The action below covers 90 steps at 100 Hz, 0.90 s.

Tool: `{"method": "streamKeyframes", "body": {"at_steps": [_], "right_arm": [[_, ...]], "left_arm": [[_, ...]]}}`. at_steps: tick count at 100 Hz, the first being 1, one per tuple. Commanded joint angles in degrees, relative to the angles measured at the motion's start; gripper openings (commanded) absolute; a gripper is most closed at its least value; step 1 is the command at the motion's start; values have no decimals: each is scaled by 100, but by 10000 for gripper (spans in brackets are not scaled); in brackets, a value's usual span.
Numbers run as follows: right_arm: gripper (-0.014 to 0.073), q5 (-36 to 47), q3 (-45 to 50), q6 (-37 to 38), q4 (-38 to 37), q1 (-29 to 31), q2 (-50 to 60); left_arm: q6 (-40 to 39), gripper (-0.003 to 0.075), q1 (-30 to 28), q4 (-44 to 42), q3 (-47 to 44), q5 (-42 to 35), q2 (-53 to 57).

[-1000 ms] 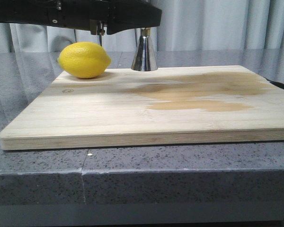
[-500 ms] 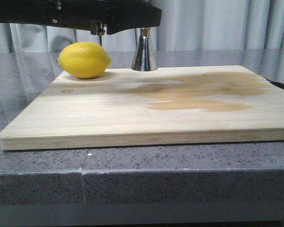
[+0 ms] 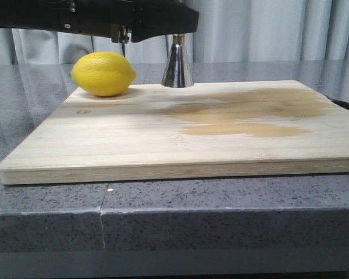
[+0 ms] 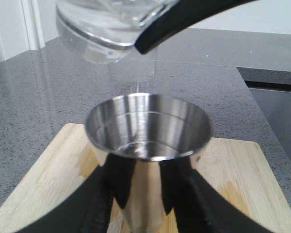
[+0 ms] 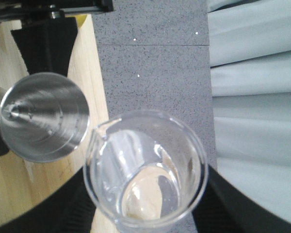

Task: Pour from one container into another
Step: 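Tilt the beaker with the right gripper, pouring liquid into the jigger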

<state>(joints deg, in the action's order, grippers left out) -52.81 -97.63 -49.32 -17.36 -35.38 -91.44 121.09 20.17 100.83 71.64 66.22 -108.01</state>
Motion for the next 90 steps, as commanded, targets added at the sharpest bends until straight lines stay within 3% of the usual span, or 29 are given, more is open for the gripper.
{"method": "streamKeyframes", "body": {"at_steps": [1, 90], "right_arm": [[339, 395, -199, -211, -181, 1, 239], [339, 600, -199, -726, -504, -7, 239]], "left_arm": [[-40, 207, 7, 425, 186, 332, 344], [-40, 207, 7, 425, 186, 332, 344]]}}
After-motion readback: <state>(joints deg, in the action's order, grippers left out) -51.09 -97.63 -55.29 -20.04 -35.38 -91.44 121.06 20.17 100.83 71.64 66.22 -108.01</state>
